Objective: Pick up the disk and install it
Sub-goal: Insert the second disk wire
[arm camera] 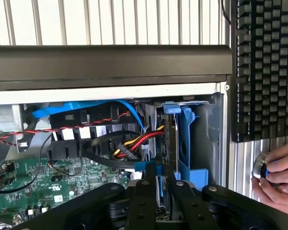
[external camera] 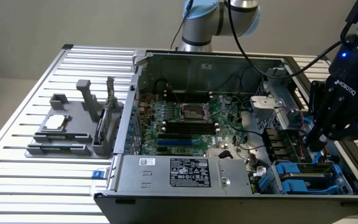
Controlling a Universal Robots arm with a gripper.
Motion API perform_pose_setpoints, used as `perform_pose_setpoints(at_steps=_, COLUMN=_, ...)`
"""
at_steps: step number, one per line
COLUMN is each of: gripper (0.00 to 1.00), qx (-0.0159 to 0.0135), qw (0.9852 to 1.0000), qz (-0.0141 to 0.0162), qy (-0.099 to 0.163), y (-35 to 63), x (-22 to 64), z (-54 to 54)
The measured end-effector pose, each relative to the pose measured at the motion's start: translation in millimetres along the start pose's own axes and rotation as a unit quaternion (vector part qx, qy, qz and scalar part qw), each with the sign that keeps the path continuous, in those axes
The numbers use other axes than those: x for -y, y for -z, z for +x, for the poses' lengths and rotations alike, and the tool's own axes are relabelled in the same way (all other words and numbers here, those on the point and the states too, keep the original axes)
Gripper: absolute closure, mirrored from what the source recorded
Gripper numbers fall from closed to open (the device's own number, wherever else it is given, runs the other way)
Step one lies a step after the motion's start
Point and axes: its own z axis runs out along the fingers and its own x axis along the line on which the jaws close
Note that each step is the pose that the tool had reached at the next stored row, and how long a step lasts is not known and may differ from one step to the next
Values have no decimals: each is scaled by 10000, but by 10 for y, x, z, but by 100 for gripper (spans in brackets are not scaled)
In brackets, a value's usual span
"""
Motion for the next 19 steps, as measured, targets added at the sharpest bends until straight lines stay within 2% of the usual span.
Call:
perform_pose_setpoints(at_steps=4, gripper=82, qx=-4, qw=10000, qz=-1, qy=1, y=-8, x=143, z=-8)
perform_pose_setpoints(at_steps=5, gripper=82, qx=-5, qw=10000, qz=-1, qy=1, y=-8, x=154, z=-9)
perform_pose_setpoints(at_steps=11, gripper=82, qx=-6, qw=10000, qz=-9, qy=34, y=-36, x=146, z=-3)
perform_pose_setpoints(at_steps=16, gripper=82, qx=-8, qw=10000, qz=-10, qy=36, y=-50, x=78, z=-16)
perform_pose_setpoints(at_steps=19, gripper=82, qx=-37, qw=10000, qz=-5, qy=38, y=-78, x=59, z=-72)
